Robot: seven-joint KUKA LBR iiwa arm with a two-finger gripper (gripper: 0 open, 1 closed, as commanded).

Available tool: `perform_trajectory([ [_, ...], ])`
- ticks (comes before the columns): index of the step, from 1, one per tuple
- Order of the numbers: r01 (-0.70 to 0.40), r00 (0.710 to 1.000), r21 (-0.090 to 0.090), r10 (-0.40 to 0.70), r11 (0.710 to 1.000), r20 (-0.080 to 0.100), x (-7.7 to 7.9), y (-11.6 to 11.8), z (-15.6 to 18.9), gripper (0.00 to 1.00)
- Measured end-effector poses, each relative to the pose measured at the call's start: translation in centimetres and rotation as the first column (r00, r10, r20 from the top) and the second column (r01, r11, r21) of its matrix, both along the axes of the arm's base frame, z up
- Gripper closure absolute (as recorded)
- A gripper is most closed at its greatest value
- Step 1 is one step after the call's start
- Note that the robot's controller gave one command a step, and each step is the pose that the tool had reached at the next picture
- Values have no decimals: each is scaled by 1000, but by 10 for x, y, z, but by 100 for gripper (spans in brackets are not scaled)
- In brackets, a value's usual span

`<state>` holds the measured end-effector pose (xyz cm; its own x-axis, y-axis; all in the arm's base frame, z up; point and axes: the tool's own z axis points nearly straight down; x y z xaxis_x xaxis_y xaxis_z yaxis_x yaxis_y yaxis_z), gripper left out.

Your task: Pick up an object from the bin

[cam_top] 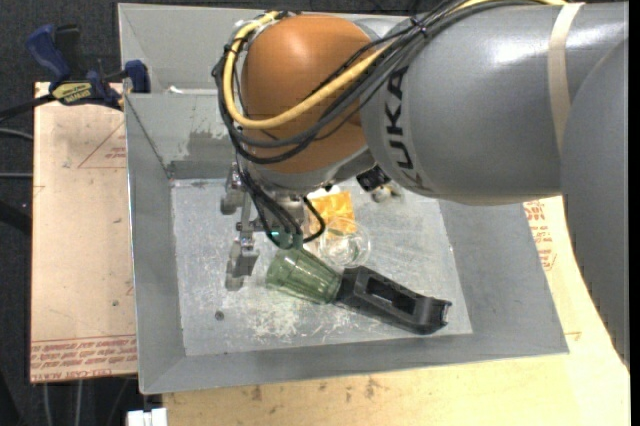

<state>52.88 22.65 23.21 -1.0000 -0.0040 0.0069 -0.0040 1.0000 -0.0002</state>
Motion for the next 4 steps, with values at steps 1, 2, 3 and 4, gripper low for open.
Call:
perform_trajectory([
  [1,4,1000,1,-4,1000,7,2,-1,4,0],
  [2,-159,987,4,159,987,12,10,-32,-17,0],
  [3,-273,962,-1,273,962,2,10,-104,-76,0],
  [4,-267,964,2,267,964,7,-16,-138,-73,0],
])
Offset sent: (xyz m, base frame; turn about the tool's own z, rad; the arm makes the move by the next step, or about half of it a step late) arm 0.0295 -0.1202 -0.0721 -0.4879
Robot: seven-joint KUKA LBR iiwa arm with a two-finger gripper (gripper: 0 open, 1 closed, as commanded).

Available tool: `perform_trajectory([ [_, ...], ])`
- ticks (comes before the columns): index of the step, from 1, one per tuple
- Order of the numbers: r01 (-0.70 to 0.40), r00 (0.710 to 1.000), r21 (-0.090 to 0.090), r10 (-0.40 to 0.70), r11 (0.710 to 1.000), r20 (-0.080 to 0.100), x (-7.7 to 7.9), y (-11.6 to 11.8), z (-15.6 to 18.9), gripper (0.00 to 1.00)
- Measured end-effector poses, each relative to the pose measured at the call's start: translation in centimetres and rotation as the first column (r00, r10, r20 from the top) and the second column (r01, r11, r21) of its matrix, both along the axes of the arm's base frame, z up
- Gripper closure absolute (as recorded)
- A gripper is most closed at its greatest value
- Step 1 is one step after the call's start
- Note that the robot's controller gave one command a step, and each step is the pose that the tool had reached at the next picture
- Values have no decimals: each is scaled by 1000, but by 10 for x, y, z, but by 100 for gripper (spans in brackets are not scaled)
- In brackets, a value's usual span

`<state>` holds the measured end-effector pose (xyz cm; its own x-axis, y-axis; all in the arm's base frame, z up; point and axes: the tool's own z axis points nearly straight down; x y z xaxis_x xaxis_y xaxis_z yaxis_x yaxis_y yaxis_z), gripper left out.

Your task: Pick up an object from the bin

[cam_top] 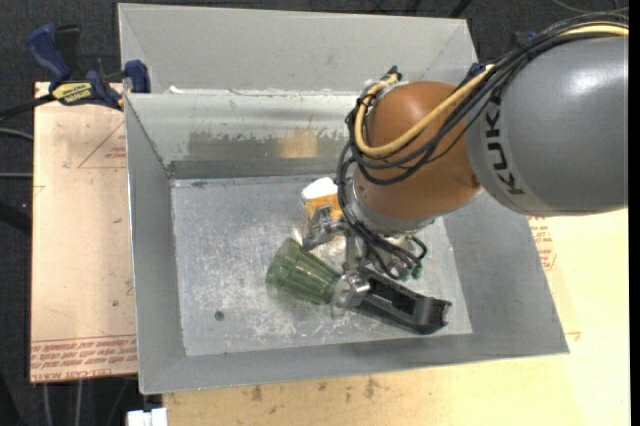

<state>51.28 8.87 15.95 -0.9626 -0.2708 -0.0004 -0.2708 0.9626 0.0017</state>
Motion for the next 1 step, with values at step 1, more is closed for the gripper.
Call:
perform_trajectory([
  [1,184,983,0,-184,983,6,7,-10,-68,0],
])
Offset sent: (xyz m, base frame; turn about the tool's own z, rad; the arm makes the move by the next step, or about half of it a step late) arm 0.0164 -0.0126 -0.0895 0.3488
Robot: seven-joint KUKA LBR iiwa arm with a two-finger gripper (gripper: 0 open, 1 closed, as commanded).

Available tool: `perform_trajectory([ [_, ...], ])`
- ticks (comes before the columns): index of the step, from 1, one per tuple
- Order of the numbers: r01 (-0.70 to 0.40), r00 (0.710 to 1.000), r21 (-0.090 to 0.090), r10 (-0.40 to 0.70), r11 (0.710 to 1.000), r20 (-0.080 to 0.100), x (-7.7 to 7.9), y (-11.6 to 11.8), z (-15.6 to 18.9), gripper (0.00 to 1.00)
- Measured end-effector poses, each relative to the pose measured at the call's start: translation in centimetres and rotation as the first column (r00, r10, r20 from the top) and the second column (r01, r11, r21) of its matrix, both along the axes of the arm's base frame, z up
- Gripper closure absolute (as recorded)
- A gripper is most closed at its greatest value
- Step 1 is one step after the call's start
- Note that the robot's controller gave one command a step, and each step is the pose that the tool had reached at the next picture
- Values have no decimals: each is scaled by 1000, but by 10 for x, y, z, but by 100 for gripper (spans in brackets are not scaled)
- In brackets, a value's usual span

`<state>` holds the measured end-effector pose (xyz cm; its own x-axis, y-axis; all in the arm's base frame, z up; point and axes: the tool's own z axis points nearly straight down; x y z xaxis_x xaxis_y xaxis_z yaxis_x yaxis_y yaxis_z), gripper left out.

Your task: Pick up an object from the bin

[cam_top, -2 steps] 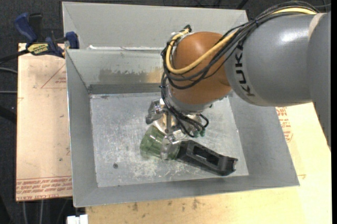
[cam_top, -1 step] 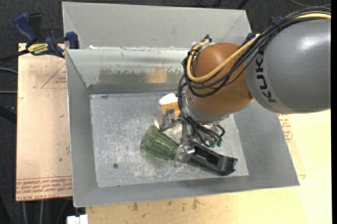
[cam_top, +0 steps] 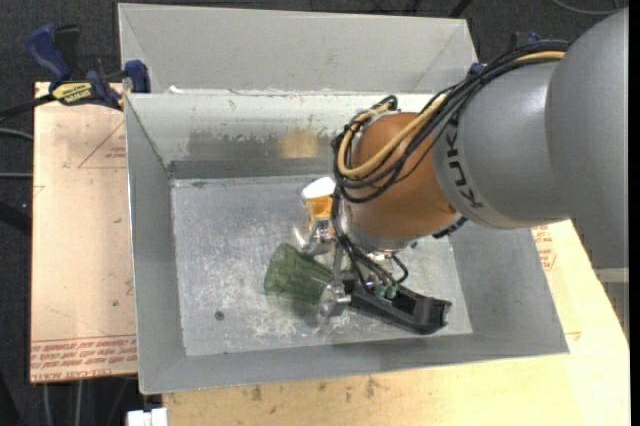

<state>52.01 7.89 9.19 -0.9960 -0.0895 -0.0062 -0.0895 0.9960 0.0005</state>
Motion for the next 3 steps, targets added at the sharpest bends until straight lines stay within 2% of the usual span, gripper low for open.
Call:
perform_trajectory([
  [1,161,987,1,-161,987,-11,10,-1,-18,100],
  [3,162,987,0,-162,987,-15,8,-1,-13,100],
])
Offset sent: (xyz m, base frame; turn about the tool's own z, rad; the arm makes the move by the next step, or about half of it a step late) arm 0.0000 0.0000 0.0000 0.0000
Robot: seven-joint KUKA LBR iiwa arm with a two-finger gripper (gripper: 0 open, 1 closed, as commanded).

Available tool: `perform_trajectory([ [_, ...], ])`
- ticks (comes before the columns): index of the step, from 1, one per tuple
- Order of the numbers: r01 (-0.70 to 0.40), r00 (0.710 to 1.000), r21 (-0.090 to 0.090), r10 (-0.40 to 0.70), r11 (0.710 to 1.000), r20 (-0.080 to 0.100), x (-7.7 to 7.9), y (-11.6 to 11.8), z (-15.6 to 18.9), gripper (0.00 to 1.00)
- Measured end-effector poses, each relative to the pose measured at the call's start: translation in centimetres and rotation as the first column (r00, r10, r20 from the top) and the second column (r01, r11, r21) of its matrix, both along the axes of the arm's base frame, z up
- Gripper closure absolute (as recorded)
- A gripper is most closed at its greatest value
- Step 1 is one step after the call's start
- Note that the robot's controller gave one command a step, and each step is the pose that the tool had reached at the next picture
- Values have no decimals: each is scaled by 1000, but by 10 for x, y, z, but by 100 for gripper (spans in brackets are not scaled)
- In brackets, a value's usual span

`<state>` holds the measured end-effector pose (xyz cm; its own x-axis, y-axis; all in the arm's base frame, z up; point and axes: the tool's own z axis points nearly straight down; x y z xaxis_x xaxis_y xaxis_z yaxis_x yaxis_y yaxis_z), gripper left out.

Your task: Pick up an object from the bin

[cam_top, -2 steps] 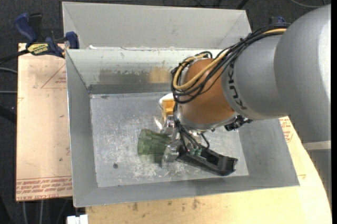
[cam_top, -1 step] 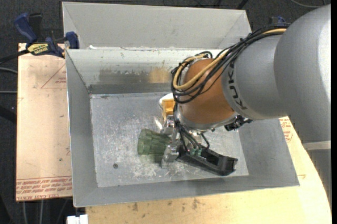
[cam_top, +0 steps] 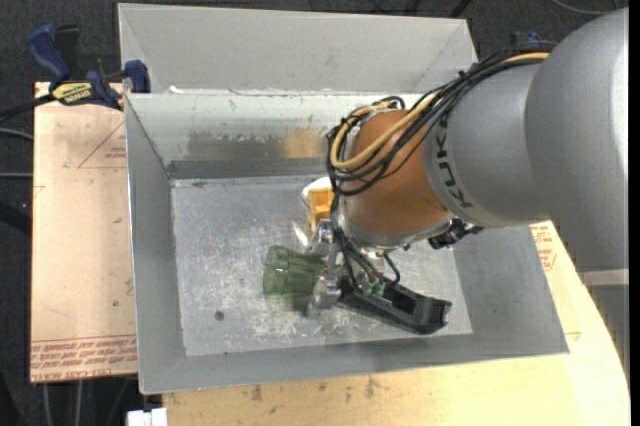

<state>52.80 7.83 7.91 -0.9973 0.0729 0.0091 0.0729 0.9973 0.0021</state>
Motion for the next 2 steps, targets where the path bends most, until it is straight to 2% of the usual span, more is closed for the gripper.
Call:
perform_trajectory([
  [2,2,1000,-1,-2,1000,10,1,-1,37,100],
])
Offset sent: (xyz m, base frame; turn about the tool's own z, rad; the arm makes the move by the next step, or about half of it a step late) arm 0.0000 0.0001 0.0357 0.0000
